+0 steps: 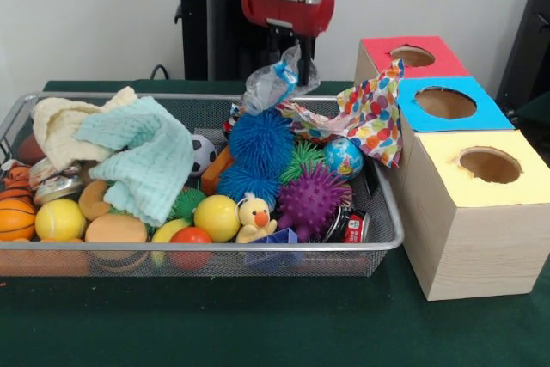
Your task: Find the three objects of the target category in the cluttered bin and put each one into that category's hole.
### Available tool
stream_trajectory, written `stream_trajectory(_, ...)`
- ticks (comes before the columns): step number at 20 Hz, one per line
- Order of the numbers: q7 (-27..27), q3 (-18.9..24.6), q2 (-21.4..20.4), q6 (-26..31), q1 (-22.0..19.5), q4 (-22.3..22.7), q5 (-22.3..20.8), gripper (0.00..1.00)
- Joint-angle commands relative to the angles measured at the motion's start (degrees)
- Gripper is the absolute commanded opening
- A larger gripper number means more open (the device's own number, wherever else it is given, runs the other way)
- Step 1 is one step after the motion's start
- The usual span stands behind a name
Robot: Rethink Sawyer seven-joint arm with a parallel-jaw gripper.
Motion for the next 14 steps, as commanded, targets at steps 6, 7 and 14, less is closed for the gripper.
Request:
stream_trajectory(6,15.3,-12.2,0.8,0.8,13.4,-3.4,3.8,0.00)
stream_trajectory(7,17.0,-13.3,-2.2,5.4,16.1,-3.2,5.8,0.00)
stream_trajectory(14,23.0,-17.2,-4.6,19.0,24.5,-7.4,15.6,0.00)
